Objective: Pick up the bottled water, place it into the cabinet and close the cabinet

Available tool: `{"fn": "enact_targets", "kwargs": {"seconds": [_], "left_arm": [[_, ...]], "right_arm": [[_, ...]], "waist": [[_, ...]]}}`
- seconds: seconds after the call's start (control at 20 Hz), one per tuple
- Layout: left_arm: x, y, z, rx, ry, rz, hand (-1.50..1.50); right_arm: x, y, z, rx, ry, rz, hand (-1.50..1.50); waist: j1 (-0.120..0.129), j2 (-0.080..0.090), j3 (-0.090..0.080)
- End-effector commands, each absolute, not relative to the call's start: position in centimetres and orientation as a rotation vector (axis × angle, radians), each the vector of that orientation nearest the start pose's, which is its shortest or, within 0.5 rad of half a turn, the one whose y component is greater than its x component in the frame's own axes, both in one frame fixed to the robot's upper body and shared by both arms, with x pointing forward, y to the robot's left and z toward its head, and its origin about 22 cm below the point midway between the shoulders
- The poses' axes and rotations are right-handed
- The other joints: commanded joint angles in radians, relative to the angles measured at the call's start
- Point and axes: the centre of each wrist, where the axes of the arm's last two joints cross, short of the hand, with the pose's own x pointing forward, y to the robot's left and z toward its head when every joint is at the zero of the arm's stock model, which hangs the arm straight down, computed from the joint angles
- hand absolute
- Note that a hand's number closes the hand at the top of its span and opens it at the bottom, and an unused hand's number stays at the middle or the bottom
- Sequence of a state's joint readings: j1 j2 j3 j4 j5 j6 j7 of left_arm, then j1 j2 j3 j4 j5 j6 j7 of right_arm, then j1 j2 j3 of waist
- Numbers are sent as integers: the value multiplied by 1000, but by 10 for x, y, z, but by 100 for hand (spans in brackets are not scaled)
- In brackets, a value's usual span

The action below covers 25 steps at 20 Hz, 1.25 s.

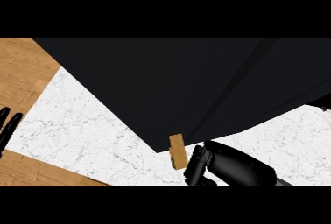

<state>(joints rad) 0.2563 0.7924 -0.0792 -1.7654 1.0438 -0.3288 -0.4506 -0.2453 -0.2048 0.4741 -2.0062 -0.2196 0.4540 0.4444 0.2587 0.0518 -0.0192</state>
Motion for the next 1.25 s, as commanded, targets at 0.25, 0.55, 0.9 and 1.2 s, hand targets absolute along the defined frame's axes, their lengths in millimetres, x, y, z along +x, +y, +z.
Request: {"fn": "enact_targets", "kwargs": {"seconds": [0.25,0.55,0.9,1.2], "left_arm": [[178,373,63,-550,-1841,94,-150],[180,379,67,-548,-1869,106,-150],[172,384,59,-545,-1848,137,-150],[173,381,63,-554,-1860,134,-150]], "right_arm": [[297,-82,173,383,-1569,764,150],[347,-66,196,253,-1609,585,150],[369,-65,199,256,-1594,357,-150],[375,-52,198,271,-1567,323,-150]], "waist": [[-32,-16,9],[-45,-8,14],[-73,-11,17],[-73,-8,18]]}}
